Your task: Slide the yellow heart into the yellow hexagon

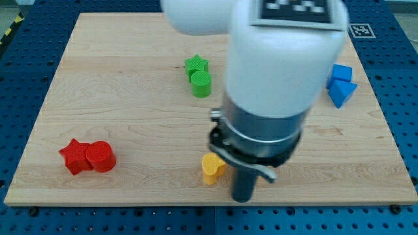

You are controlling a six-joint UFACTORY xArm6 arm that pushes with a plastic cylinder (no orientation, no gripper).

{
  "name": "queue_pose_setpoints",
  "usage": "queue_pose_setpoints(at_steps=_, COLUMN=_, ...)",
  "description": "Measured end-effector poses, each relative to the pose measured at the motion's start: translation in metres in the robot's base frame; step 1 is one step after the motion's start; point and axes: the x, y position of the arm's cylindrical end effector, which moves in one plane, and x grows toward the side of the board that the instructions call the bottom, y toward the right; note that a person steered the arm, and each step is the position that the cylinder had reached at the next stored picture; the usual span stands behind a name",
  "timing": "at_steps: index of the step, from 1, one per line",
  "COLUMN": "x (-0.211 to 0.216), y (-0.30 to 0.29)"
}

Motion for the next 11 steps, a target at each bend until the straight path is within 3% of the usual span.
queue_pose_setpoints(at_steps=2, x=-0.009, y=-0.102)
queue_pose_setpoints(at_steps=3, x=-0.009, y=-0.111)
queue_pose_setpoints(at_steps=5, x=-0.036, y=-0.111)
queue_pose_setpoints(at_steps=7, x=-0.036, y=-0.101)
queue_pose_setpoints(at_steps=11, x=-0.036, y=-0.017)
